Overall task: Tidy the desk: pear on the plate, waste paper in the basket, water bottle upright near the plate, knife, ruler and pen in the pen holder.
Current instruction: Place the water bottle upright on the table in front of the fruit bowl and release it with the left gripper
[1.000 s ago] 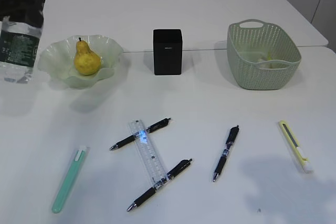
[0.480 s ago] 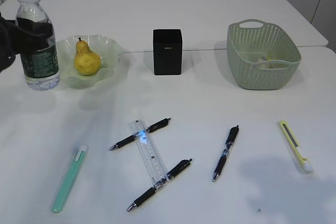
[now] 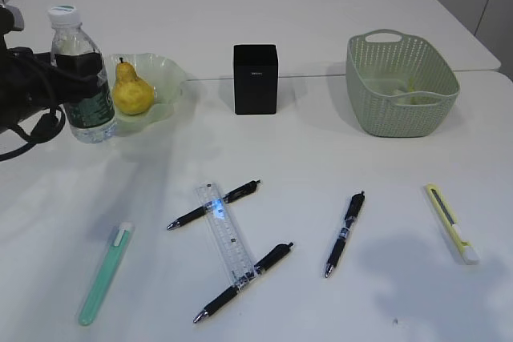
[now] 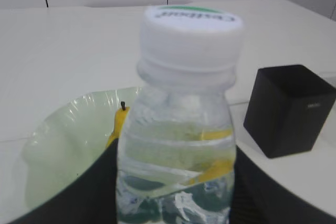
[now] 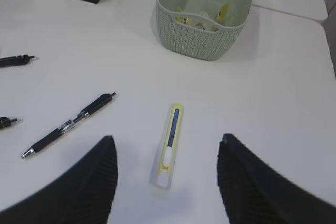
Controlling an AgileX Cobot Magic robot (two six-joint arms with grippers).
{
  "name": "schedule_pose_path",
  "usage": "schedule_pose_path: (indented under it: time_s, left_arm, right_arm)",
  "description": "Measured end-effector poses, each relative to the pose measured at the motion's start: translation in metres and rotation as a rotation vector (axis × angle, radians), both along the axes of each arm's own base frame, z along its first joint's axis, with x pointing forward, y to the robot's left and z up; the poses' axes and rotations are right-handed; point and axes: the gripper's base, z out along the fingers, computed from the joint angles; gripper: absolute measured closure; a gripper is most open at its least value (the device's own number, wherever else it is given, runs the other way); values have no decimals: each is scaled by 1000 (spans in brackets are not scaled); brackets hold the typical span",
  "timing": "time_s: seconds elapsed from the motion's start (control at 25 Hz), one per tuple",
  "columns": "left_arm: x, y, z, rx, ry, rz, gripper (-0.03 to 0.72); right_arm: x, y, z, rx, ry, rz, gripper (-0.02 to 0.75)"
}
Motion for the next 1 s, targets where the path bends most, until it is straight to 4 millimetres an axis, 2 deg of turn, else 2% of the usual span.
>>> schedule_pose_path:
  time_s: [0.28,0.52,0.8,1.0]
  left_arm:
    - [9,4,-14,-77,-119,65,351]
    - [13,3,-38,-67,-64,66,351]
    - [15,4,-53,-65,-38,75,351]
    - [16,4,-78,-59,-10,77,350]
  right_arm:
    - [2,0,3,1,-35,0,260]
    - [2,0,3,-2,-43,1,260]
    - [3,0,5,0,-70,0,260]
    - [4,0,6,-4,-81,0,260]
